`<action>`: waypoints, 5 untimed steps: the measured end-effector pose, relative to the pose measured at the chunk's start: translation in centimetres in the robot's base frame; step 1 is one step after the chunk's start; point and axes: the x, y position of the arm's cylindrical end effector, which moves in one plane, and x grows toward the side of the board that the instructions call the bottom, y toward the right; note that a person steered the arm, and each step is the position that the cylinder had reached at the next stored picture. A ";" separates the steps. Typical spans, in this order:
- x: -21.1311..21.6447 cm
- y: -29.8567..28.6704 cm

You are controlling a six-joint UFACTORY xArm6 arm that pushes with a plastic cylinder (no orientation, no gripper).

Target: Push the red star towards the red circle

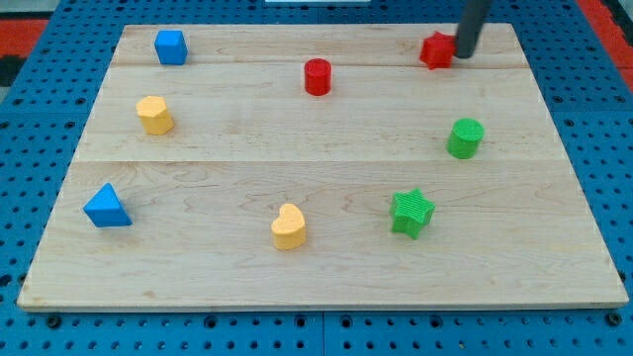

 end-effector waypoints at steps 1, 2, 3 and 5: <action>-0.5 -0.6; 1.9 -6.2; 0.9 -6.9; -0.2 -9.5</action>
